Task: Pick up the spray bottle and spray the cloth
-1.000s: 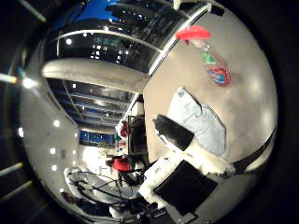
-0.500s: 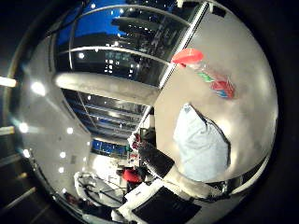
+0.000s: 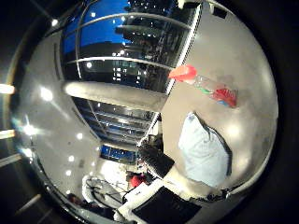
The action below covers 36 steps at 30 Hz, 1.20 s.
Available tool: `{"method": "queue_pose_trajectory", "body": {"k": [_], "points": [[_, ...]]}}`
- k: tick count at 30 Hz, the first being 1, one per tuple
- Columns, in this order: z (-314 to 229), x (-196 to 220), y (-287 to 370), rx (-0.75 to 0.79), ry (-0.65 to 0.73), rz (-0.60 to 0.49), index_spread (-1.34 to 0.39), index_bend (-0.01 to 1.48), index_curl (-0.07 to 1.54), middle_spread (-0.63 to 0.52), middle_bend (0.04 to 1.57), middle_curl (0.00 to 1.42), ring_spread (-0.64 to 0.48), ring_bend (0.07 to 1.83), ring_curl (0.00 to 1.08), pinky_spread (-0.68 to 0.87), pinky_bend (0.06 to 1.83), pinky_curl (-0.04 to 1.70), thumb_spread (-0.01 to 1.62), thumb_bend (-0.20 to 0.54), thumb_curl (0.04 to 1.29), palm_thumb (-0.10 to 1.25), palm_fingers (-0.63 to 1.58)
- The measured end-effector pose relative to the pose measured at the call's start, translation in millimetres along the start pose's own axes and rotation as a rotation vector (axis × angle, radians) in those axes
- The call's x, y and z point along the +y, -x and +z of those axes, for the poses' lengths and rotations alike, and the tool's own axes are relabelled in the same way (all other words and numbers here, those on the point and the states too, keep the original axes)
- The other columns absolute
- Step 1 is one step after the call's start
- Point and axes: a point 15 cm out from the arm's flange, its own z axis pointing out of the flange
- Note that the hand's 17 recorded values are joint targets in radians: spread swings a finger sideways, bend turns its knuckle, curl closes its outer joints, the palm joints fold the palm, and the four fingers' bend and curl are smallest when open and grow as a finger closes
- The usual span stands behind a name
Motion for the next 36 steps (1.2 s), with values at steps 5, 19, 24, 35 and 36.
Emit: {"method": "queue_pose_trajectory", "body": {"k": [5,19,24,35,36], "points": [[5,0,-11,-0.011,0.012,0.019,-0.22,0.15,0.26,0.05,0.29,0.36,0.15,0.42,0.25,0.41,0.47,0.28,1.02,-0.026,0.29,0.44,0.17],[13,0,-40,-0.084,0.053,0.056,-0.22,0.15,0.27,0.04,0.29,0.36,0.13,0.42,0.25,0.40,0.45,0.28,1.04,-0.025,0.28,0.44,0.17],[8,-5,-63,-0.116,0.041,0.087,-0.23,0.15,0.27,0.04,0.30,0.36,0.13,0.42,0.25,0.40,0.44,0.28,1.04,-0.025,0.28,0.44,0.17],[11,5,-100,-0.209,0.034,0.138,-0.23,0.16,0.27,0.03,0.29,0.36,0.12,0.41,0.25,0.40,0.42,0.27,1.05,-0.021,0.28,0.47,0.19],[13,8,-105,-0.217,0.035,0.145,-0.23,0.16,0.27,0.03,0.29,0.36,0.12,0.42,0.25,0.40,0.41,0.27,1.05,-0.022,0.28,0.48,0.19]]}}
